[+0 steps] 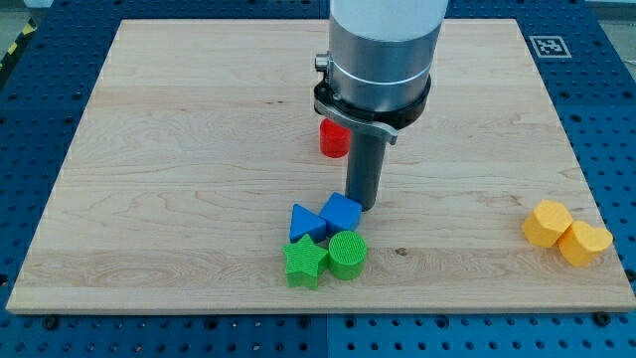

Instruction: Point your arm to the bottom right of the red star

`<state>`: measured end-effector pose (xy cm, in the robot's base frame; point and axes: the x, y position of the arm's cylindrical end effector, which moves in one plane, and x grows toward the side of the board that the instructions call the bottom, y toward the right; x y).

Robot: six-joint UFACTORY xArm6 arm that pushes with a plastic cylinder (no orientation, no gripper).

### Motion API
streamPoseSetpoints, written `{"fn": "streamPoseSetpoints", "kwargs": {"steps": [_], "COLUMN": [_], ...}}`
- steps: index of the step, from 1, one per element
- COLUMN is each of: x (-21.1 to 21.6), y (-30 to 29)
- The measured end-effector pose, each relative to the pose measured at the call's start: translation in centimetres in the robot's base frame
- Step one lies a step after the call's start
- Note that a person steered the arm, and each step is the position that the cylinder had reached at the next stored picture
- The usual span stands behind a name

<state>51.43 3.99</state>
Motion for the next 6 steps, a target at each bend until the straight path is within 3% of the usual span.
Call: {"fn": "streamPoseSetpoints", "kwargs": {"steps": [3,6], "x": [-3.0,-3.3], "y": [2.5,2.8]}}
